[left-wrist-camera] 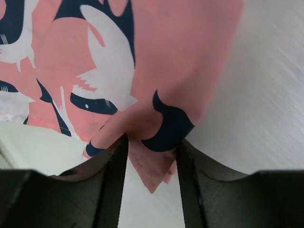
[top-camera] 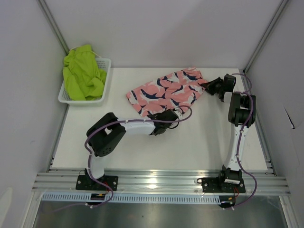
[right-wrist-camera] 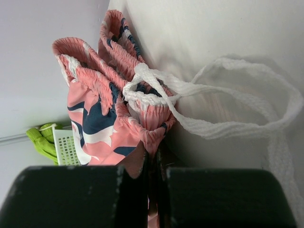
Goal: Fold and stack the shorts
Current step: Fold the shorts
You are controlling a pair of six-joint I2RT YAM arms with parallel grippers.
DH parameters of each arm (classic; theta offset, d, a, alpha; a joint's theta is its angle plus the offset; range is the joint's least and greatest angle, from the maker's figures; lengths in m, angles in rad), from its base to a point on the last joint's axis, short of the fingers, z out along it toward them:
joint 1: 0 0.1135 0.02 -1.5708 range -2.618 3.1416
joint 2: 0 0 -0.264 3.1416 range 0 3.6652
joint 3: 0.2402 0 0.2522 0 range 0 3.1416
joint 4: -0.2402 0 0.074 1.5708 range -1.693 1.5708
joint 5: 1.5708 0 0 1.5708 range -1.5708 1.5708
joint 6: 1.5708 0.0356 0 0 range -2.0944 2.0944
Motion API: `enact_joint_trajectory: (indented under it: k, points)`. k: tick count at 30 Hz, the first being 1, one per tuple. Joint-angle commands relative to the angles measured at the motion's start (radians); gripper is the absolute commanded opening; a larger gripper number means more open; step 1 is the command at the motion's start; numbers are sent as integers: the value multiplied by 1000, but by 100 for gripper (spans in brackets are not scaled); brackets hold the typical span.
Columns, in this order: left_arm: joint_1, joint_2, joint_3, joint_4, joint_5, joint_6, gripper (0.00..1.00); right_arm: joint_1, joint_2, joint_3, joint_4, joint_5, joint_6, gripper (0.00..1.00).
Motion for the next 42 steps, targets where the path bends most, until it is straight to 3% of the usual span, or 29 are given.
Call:
enact_joint_trajectory:
  k: [1,5,9,10,11,22,30,37,42]
  points:
    - [35,40,32,-3,47,-12,45,-6,16,6,16,-3,-3,0]
    - [45,74,47,-29,112,-18,39,-9,13,1,24,-8,3,0]
    - [42,74,35,-40,175,-26,25,-12,15,-5,27,-10,8,0]
    - [39,65,21,-40,179,-27,9,-12,15,-5,22,-8,6,0]
    - [27,59,16,-38,177,-30,1,-12,13,-2,15,-7,5,0]
    - [-158,-44,-137,-65,154,-174,0,-17,-54,52,-188,88,-100,0]
    - [-192,-107,-257,-55,174,-279,0,-19,-131,21,-281,147,-153,0]
    - [-235,-132,-258,-87,179,-332,0,-19,-295,-169,-304,202,-167,0]
    - [-232,-142,-277,-149,90,-427,0,-9,-471,-422,-291,240,-160,0]
